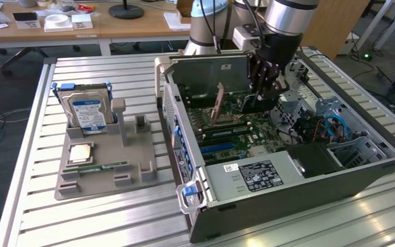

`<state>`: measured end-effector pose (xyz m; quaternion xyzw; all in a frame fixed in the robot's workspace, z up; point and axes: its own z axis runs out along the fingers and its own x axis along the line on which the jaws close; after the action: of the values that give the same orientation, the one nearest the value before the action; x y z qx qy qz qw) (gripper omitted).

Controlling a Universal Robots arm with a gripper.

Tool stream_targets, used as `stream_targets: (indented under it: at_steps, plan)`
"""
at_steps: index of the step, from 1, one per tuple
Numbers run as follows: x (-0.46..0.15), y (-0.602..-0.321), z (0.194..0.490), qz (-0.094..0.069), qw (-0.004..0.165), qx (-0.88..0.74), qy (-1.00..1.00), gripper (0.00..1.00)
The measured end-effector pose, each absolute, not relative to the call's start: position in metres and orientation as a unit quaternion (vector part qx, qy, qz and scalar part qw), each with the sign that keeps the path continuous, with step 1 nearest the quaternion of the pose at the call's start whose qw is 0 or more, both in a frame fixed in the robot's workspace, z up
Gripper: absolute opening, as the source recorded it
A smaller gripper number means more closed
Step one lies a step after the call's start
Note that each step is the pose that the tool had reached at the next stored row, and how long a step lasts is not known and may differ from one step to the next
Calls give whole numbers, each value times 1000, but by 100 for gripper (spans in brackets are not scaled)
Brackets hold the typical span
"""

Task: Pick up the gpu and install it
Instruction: 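Insert the gpu into the slot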

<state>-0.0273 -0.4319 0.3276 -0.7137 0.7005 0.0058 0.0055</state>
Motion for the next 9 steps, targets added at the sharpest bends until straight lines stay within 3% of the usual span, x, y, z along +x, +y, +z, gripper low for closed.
stream_targets:
  at_steps: [9]
  plan:
    - [-34,-437,321,5,8,-714,700,26]
